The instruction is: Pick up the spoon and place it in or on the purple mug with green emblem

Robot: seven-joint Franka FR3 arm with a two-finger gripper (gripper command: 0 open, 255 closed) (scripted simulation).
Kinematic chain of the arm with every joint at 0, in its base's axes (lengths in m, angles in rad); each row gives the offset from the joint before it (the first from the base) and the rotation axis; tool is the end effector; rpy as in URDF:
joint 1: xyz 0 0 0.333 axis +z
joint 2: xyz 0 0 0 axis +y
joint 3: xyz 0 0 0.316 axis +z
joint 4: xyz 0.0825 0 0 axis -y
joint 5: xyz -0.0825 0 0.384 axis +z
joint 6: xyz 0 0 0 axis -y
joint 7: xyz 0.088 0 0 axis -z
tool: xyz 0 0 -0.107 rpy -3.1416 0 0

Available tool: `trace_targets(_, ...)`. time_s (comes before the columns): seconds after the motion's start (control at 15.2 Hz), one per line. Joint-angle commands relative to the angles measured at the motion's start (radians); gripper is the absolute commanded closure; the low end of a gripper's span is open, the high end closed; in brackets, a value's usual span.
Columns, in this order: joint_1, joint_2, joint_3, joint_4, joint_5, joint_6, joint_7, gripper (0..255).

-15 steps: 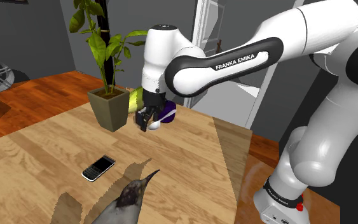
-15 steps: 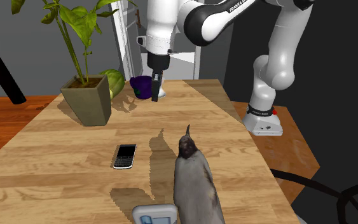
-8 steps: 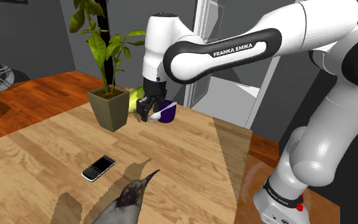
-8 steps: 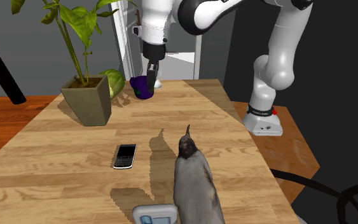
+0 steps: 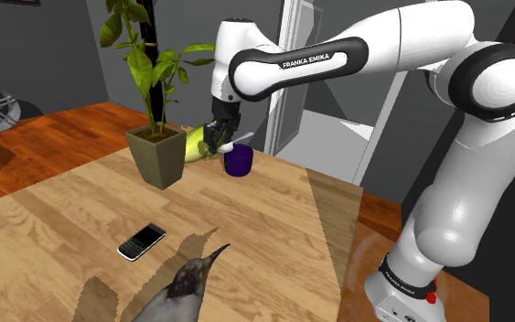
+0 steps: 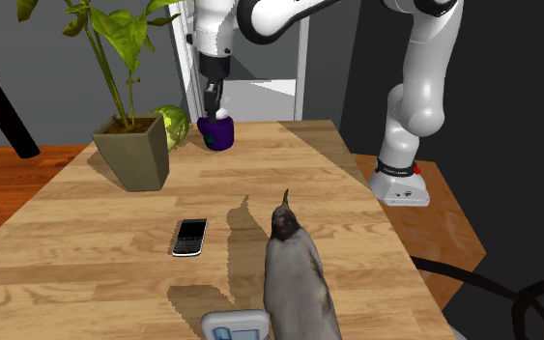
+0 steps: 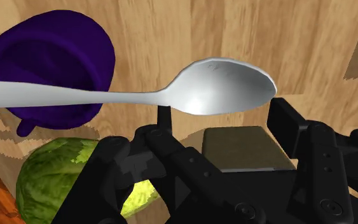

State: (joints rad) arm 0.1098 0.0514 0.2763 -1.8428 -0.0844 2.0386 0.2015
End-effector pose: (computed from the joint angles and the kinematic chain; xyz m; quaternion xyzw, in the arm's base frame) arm 0.5504 0.2158 0.5086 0.9910 0.1073 0.0793 0.0094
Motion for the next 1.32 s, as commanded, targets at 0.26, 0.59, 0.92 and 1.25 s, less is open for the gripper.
trace_targets(0.26, -0.056, 0.110, -0.049, 0.146, -0.005, -0.032, -0.111, 255)
trace_targets(0.59, -0.088, 0.194, -0.073, 0.251, -0.008, -0.051, -0.173, 255)
trace_targets(0.92, -0.089, 0.202, -0.075, 0.194, -0.012, 0.013, -0.168, 255)
trace_targets(1.25, -0.089, 0.215, -0.077, 0.144, -0.017, 0.076, -0.163, 255)
